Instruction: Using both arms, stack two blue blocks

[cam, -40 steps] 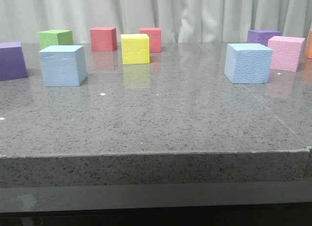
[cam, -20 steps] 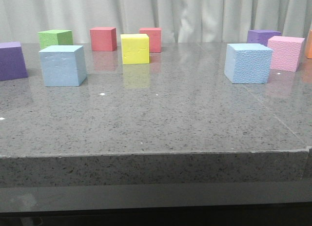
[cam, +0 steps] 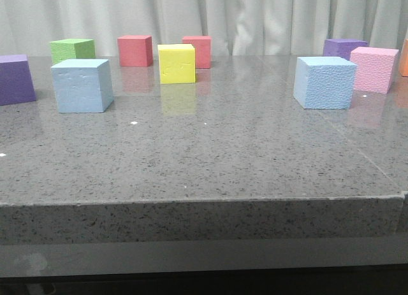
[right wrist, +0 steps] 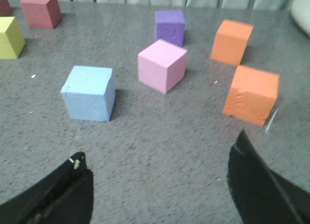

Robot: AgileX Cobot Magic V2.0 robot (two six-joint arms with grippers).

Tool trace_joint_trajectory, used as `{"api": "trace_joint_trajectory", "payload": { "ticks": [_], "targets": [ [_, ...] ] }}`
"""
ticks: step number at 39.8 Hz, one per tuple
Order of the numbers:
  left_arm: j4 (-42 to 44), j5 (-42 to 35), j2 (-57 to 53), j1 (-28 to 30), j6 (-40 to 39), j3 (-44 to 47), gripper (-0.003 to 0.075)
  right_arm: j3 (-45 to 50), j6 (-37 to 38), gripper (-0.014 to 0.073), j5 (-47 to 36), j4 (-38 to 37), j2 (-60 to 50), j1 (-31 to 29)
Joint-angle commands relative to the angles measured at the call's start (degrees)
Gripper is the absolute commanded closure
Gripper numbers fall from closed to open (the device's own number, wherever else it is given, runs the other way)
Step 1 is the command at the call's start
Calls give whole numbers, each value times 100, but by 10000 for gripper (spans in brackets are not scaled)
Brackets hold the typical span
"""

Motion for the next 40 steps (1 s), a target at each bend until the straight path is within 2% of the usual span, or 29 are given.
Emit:
{"api": "trace_joint_trajectory", "payload": {
  "ticks": [1,5,10,18,23,35,40],
  "targets": [
    [14,-451,54,-6,-40,-149,103,-531,-151,11,194,371,329,8],
    [14,-451,54,-6,-40,-149,103,-1049,-606,11,907,791,853,193],
    [14,-451,54,-6,-40,-149,103,-1564,-1090,11,1222,1042,1444,665],
    [14,-451,54,-6,-40,-149,103,-2533,-1103,11,1544,1029,2461,1383],
    [14,-451,54,-6,-40,-149,103,-3239,-505,11,1922,792,3153,1548],
    [14,-451,54,-6,-40,-149,103,-4845,1665,11,2815,-1050,4761,1711],
    [14,-451,54,-6,-40,-149,103,-5248,1907,11,2870,-1218,5295,1711]
  ]
}}
